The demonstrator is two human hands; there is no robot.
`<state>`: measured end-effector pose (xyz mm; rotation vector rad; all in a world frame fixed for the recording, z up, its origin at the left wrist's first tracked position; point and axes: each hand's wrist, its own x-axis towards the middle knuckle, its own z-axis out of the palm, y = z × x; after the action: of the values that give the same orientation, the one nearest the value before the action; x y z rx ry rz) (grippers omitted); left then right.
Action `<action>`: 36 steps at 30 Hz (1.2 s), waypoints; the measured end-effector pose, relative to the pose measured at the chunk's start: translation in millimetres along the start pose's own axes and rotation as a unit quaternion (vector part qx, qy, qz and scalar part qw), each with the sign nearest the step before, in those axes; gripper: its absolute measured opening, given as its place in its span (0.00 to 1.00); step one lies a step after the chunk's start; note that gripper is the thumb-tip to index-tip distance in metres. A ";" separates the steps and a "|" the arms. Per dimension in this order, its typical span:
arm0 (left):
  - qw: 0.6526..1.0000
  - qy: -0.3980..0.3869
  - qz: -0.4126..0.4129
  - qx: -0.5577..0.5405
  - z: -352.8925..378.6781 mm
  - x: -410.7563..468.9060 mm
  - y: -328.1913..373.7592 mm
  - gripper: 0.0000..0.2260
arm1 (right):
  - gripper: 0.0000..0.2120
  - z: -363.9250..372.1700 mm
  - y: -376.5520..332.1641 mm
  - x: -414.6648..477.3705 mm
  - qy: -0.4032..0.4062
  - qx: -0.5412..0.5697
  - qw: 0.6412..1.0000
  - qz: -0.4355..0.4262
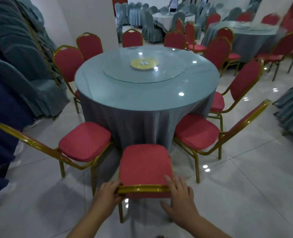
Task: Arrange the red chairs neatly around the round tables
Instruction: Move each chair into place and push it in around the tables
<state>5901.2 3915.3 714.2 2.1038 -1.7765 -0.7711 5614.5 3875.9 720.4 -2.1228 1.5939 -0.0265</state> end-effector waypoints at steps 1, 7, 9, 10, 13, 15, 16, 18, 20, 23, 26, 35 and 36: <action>1.000 -0.005 0.001 0.013 0.8 3.7 4.2 0.10 | 0.43 4.7 -9.6 2.8 -0.013 -0.005 1.000 -0.002; 0.998 0.031 -0.019 0.044 13.0 7.4 12.5 0.13 | 0.42 10.7 -2.3 21.3 0.014 -0.021 0.999 -0.030; 0.997 0.049 -0.025 0.052 17.5 16.2 24.5 0.11 | 0.41 4.2 9.4 34.5 0.057 -0.007 0.997 -0.055; 0.996 0.057 -0.032 0.056 21.1 23.7 32.7 0.10 | 0.40 -0.6 17.4 44.1 0.070 -0.002 0.996 -0.059; 0.994 0.067 -0.056 0.061 27.7 53.4 57.3 0.11 | 0.38 -23.3 37.0 78.5 0.073 -0.020 0.994 -0.073; 0.995 0.060 -0.065 0.053 27.4 74.2 66.6 0.10 | 0.39 -36.2 48.0 103.1 0.076 -0.022 0.993 -0.083; 0.995 0.054 -0.065 0.055 25.8 84.8 66.7 0.10 | 0.40 -40.9 51.3 114.2 0.067 -0.028 0.994 -0.087; 0.995 0.030 -0.063 0.068 17.7 105.9 61.6 0.12 | 0.42 -48.1 54.4 135.4 0.038 -0.034 0.994 -0.099; 0.995 0.005 -0.057 0.078 4.7 126.0 58.2 0.18 | 0.43 -54.8 55.0 156.4 0.006 -0.017 0.994 -0.112; 0.993 -0.007 -0.065 0.094 -12.3 149.1 55.9 0.17 | 0.43 -66.2 46.5 179.0 -0.032 -0.009 0.992 -0.120; 0.991 -0.008 -0.088 0.097 -23.7 164.4 51.2 0.11 | 0.44 -71.1 36.3 193.4 -0.053 -0.003 0.991 -0.121; 0.988 -0.035 -0.121 0.087 -32.4 176.5 45.7 0.21 | 0.46 -93.2 25.4 203.3 -0.129 -0.081 0.982 -0.111; 0.989 -0.044 -0.123 0.074 -34.2 173.4 43.3 0.26 | 0.45 -99.3 24.1 202.9 -0.142 -0.089 0.980 -0.107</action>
<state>5902.4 3733.9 727.8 2.4565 -1.6835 -0.8272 5628.6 3650.5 744.9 -2.3033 1.2378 0.3456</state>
